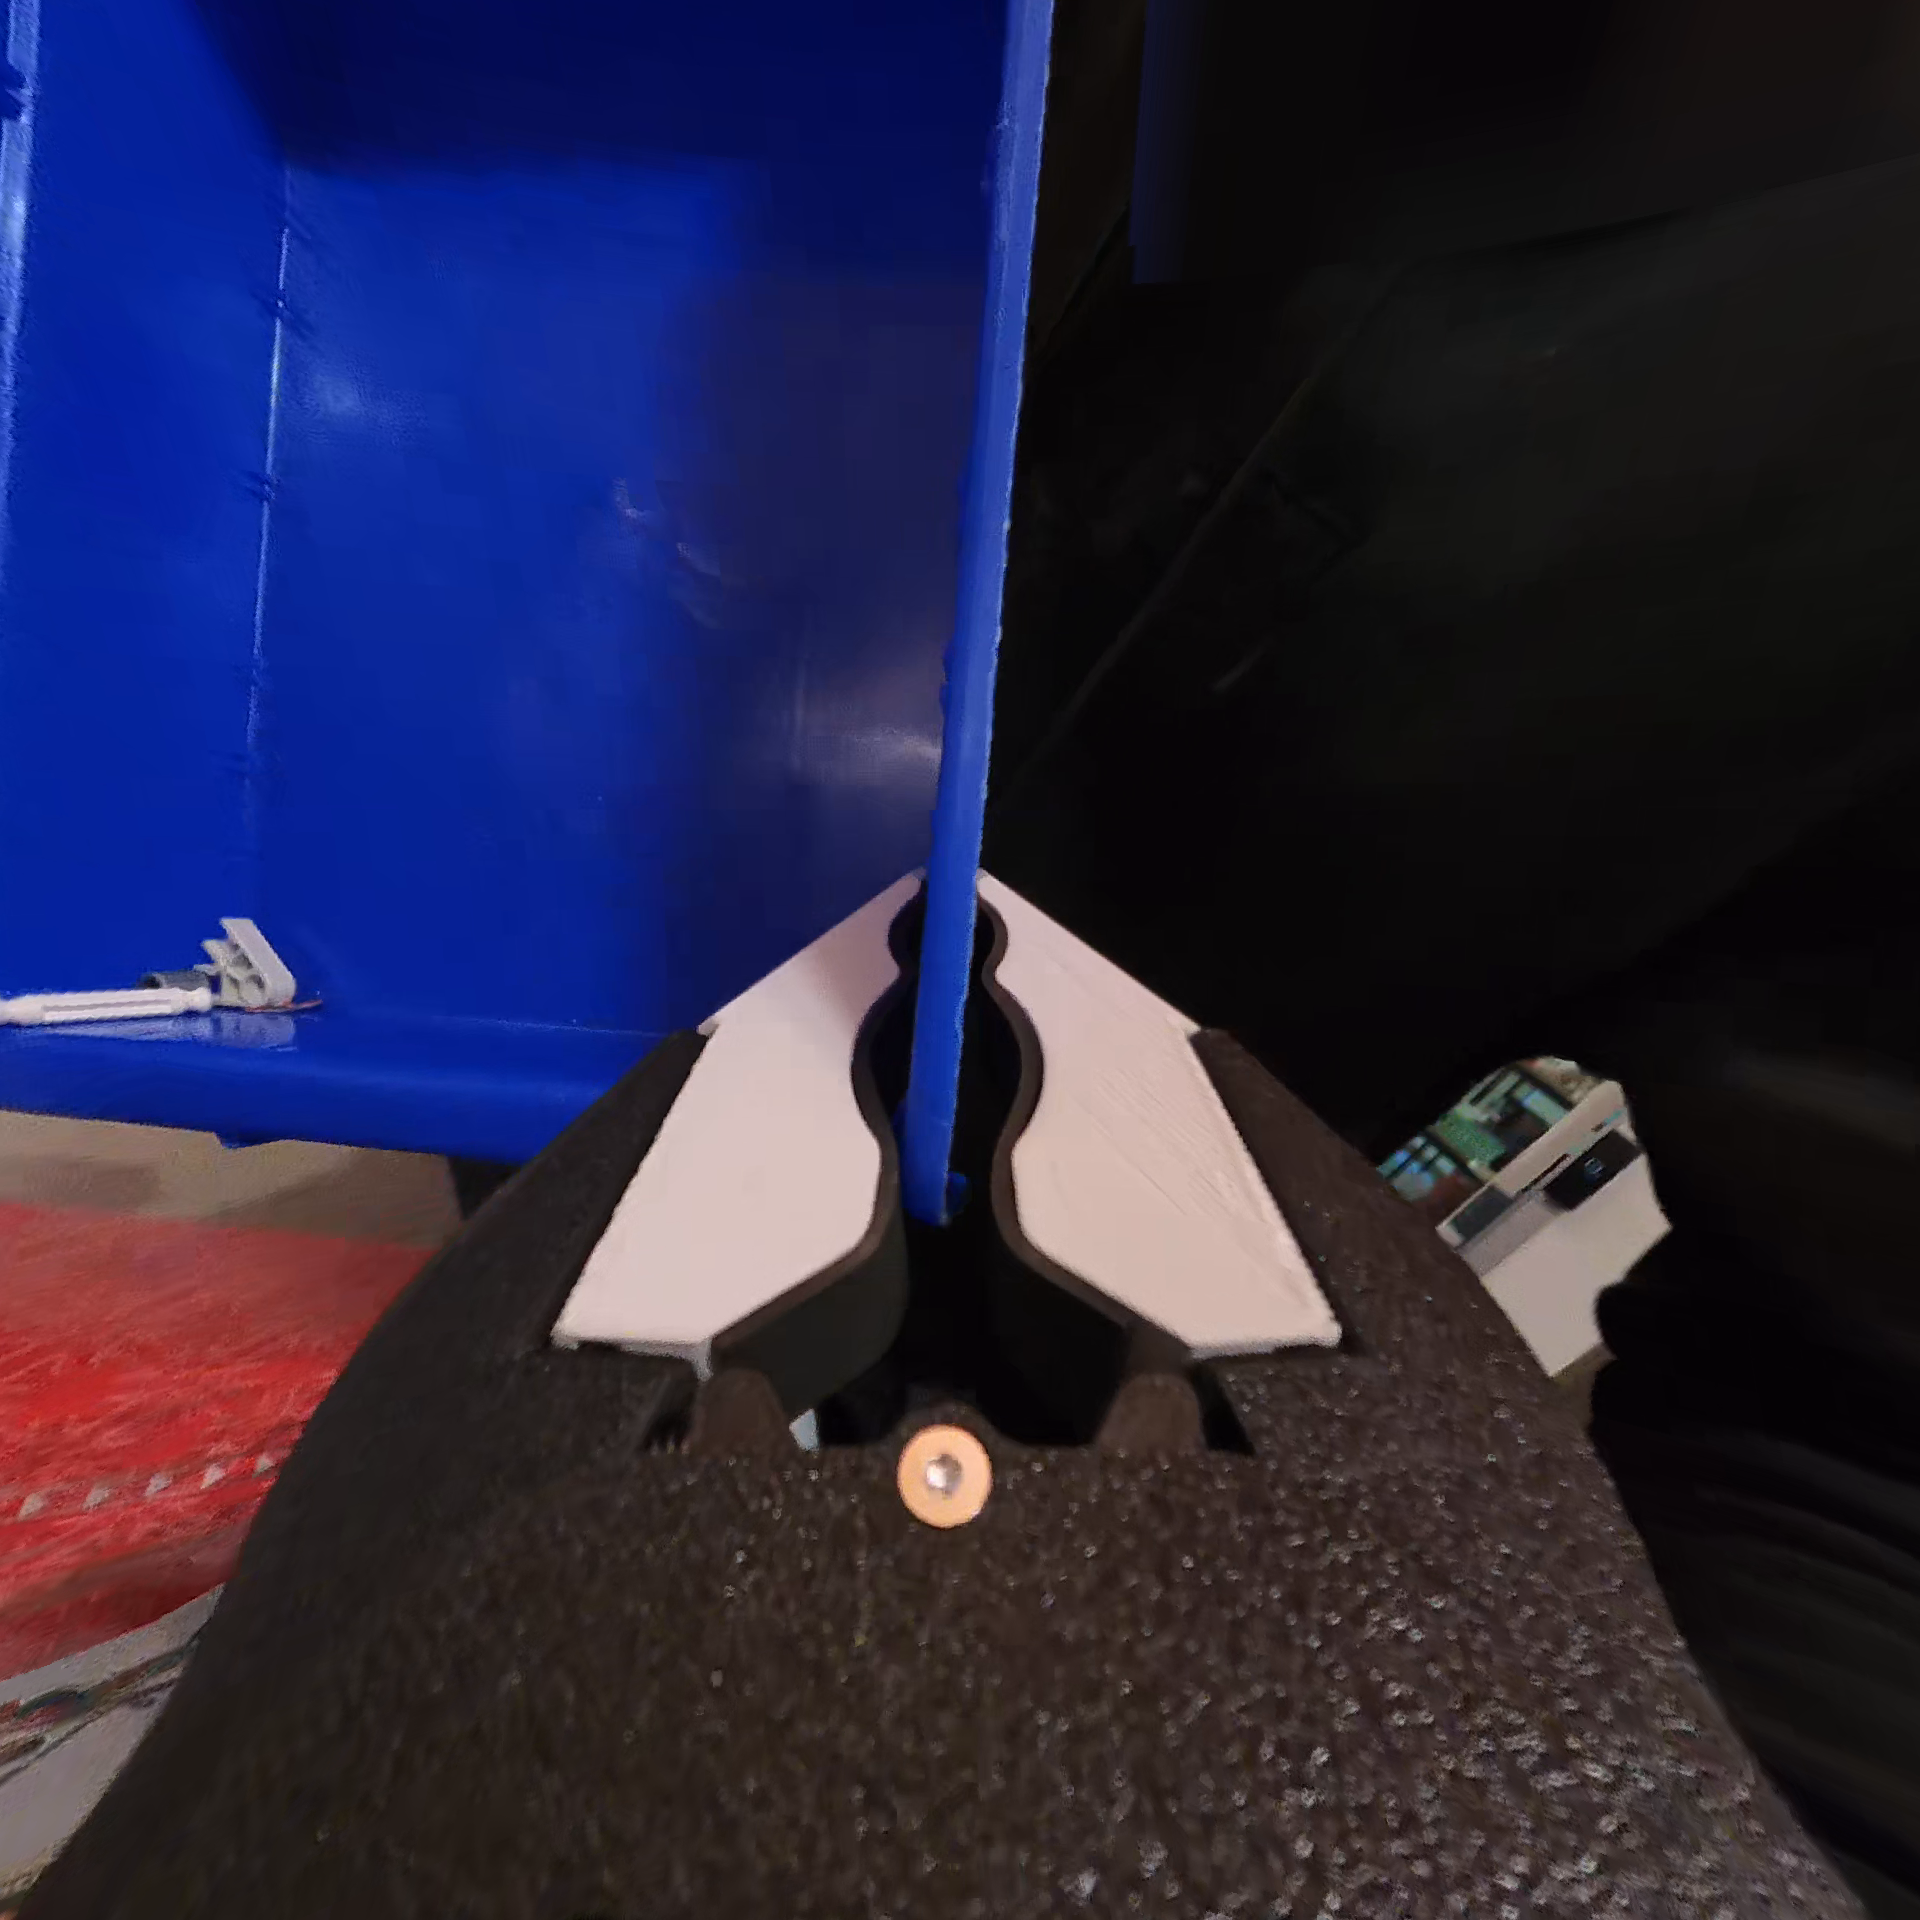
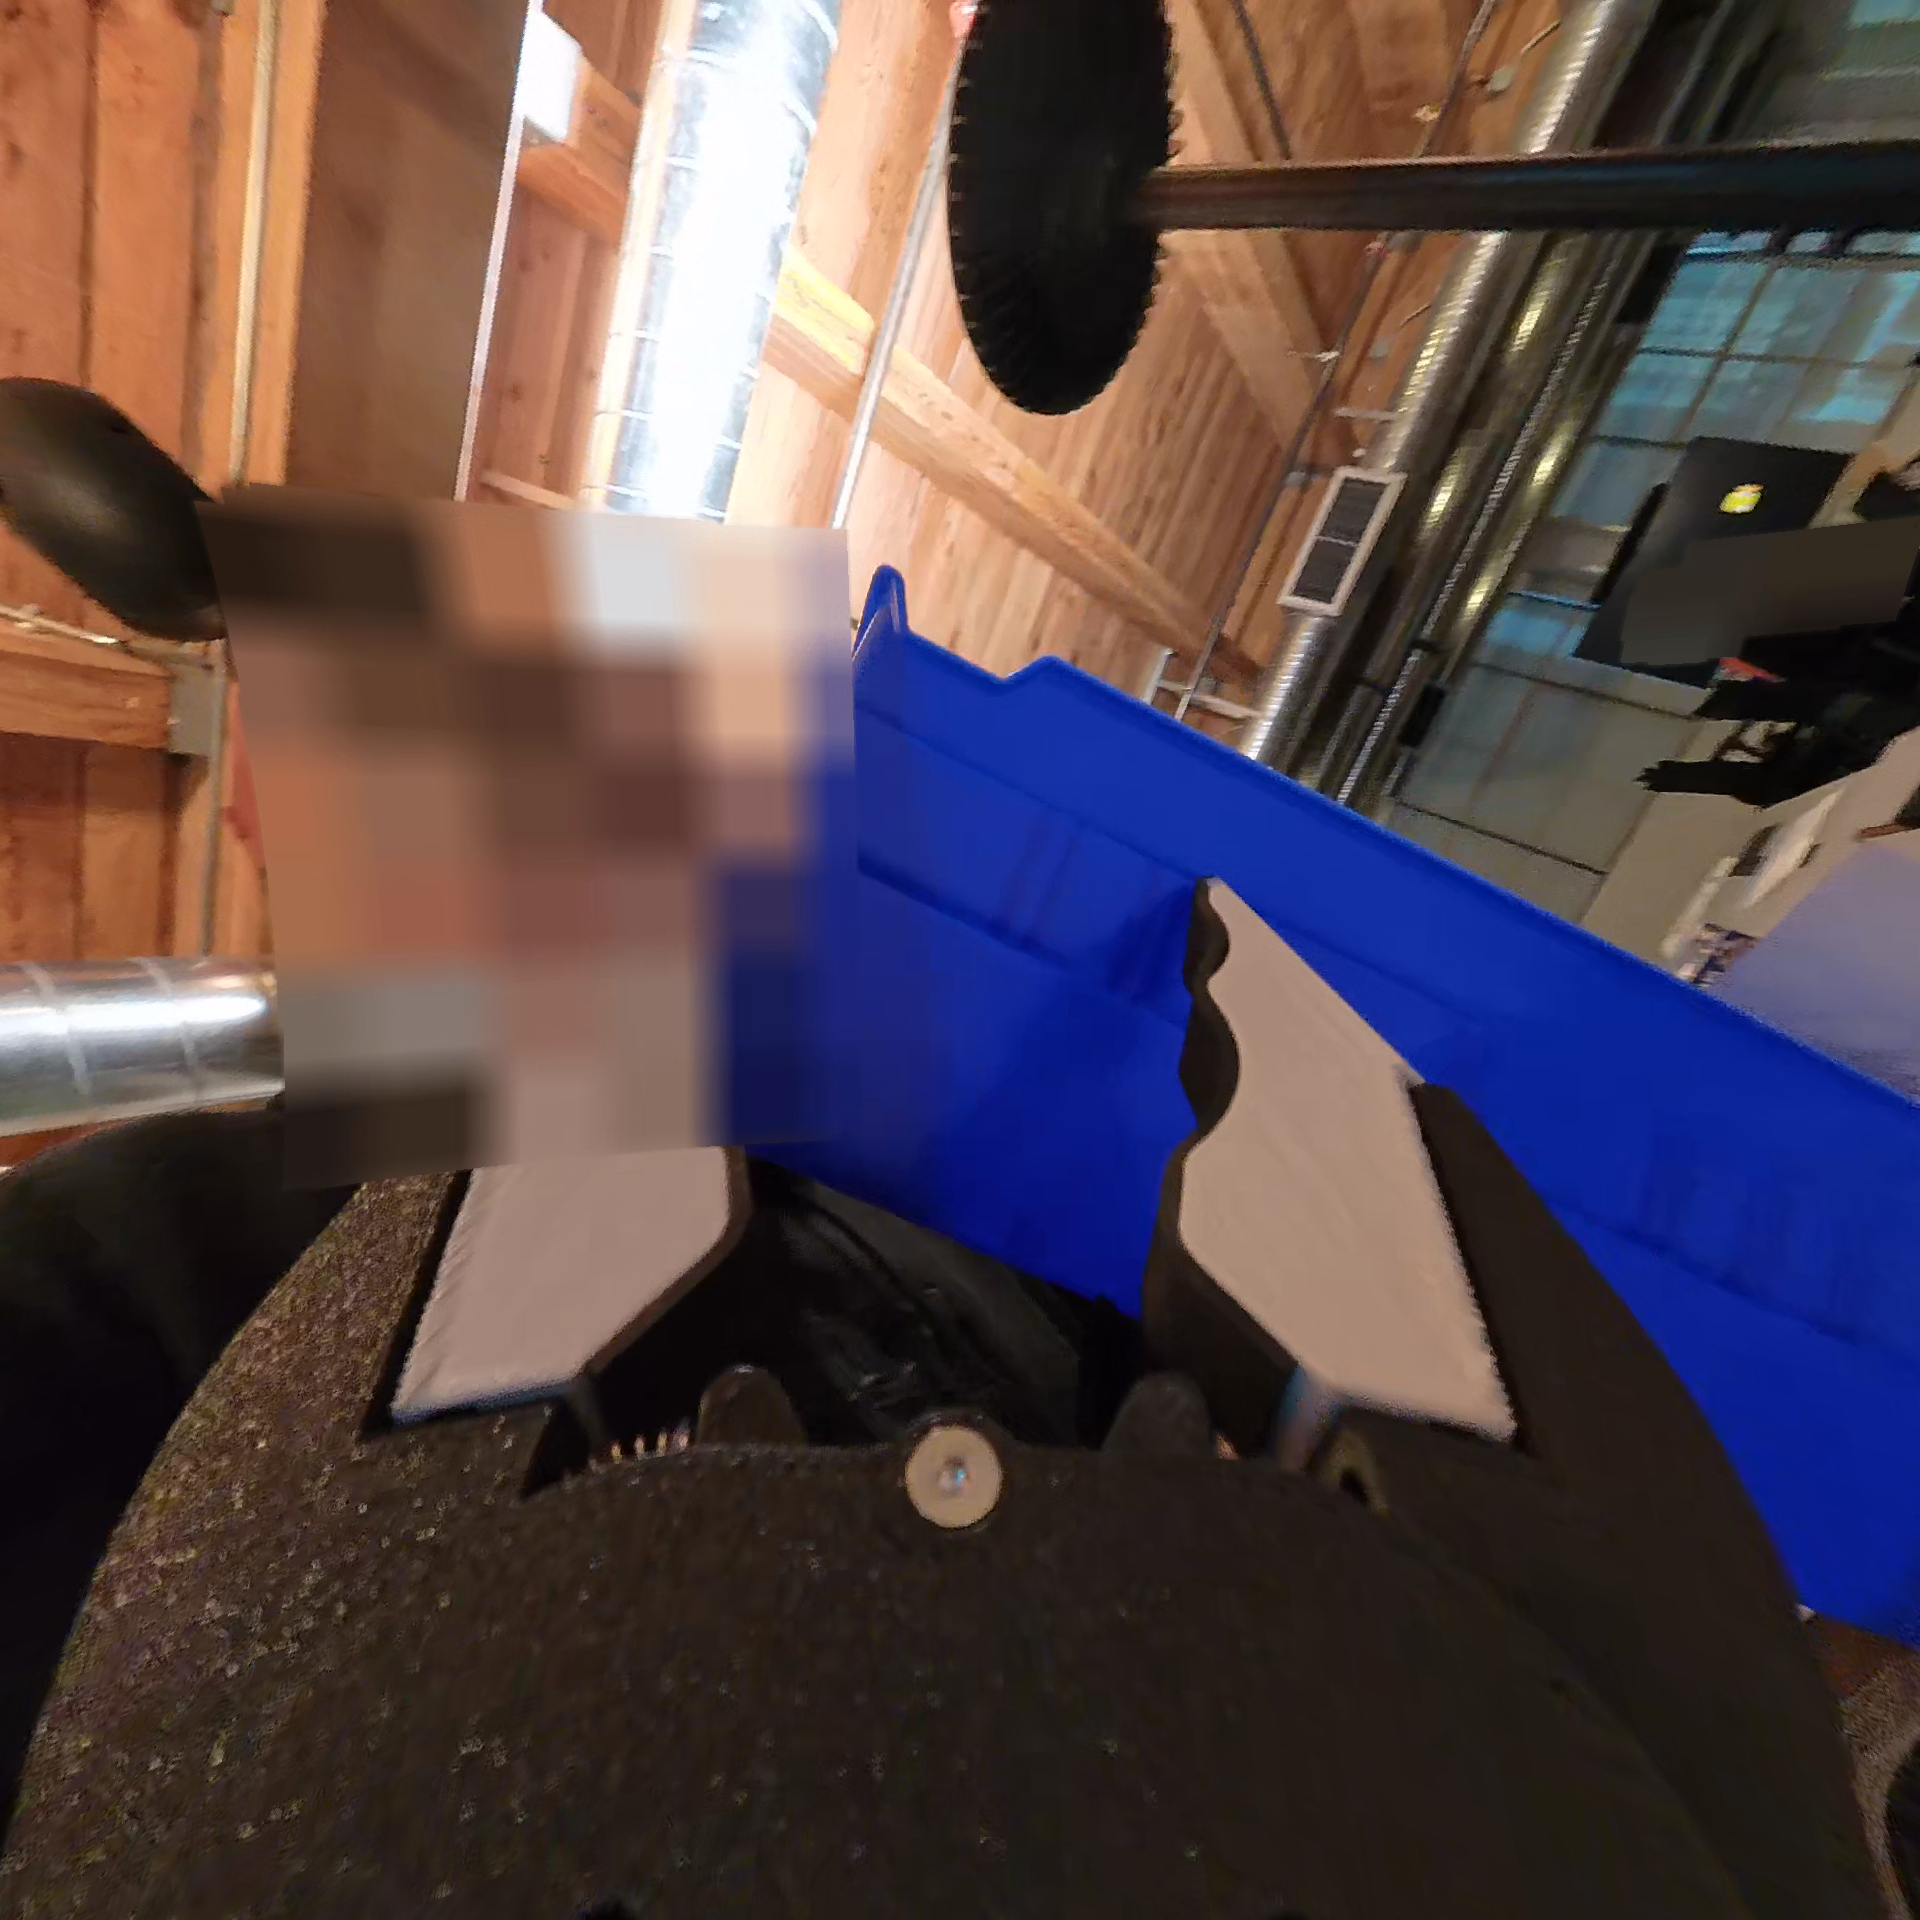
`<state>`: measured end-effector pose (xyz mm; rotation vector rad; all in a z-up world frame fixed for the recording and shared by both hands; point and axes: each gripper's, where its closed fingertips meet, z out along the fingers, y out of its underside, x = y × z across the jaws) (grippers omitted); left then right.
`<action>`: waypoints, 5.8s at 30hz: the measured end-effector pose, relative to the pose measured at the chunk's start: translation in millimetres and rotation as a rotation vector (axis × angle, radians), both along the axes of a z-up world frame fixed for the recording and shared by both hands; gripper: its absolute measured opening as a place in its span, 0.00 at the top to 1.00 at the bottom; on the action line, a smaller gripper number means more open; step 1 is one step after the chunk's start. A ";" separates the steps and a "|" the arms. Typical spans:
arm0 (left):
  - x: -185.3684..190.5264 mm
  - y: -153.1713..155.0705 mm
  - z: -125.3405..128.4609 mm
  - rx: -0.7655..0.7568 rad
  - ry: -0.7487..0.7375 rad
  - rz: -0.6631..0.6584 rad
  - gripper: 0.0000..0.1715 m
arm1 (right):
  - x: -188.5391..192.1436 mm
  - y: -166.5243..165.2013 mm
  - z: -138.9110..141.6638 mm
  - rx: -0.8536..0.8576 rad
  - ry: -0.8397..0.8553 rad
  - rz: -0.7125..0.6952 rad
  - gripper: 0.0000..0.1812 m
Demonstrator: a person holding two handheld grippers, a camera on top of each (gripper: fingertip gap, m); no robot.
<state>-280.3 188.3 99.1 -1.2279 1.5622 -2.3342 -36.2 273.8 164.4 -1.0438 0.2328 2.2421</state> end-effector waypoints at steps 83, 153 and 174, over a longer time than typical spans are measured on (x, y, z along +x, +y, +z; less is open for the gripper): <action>349.9 -196.5 -283.6 1.098 0.235 -0.040 1.00 | 386.5 -275.7 -343.2 -0.295 -0.633 0.133 0.54; 159.1 111.2 -372.2 0.789 1.280 1.403 0.98 | 129.6 12.9 -422.6 0.407 -2.224 0.464 0.98; 107.2 38.1 -173.2 0.840 0.962 1.657 0.98 | -162.1 38.2 -169.8 0.965 -1.581 0.183 0.78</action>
